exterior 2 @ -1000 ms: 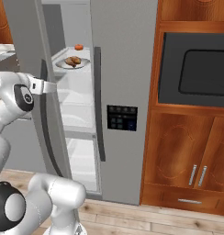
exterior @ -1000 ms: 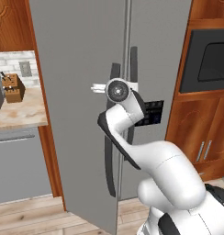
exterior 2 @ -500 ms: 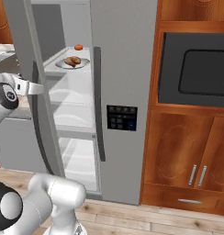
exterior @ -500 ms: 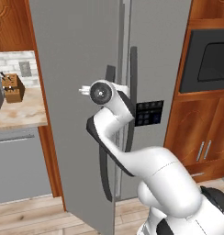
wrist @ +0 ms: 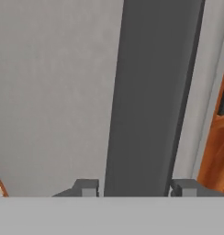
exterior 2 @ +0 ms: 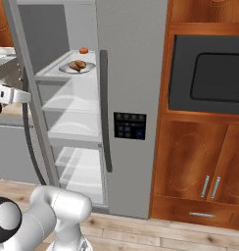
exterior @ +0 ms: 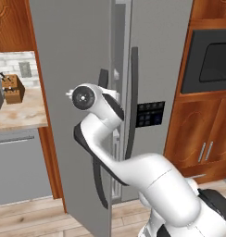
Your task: Retrieve the chicken drumstick from the fridge and place it on the saucepan with marinade on the stove.
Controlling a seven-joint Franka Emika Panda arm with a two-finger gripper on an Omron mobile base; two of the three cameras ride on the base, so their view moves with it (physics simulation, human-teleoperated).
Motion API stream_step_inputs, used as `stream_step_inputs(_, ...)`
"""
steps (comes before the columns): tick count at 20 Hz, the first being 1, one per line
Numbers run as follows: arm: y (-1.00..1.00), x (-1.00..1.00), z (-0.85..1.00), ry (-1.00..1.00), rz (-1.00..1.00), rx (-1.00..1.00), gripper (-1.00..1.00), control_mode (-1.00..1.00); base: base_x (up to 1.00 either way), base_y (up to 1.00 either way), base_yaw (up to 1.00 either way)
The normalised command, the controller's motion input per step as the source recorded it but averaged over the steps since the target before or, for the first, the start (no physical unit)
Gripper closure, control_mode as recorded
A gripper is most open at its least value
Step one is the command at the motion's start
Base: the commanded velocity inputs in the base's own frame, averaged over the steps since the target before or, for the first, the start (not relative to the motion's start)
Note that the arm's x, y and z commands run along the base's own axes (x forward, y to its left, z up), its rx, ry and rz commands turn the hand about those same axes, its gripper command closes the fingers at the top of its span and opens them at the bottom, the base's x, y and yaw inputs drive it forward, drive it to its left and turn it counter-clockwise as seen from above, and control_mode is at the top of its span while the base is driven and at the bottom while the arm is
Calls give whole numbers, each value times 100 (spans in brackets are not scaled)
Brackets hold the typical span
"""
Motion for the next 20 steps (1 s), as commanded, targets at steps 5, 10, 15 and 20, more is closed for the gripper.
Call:
stream_step_inputs(5, 52, -19, 0, 1, 0, 0, 100, -100, 0, 0, 0)
stream_step_inputs(10, 38, -11, 0, 2, 0, 0, 100, -100, 0, 0, 0)
stream_step_inputs(15, 0, 0, 0, 0, 0, 0, -100, -100, 0, 0, 0)
stream_step_inputs(20, 0, -1, 0, 0, 0, 0, -100, -100, 0, 0, 0)
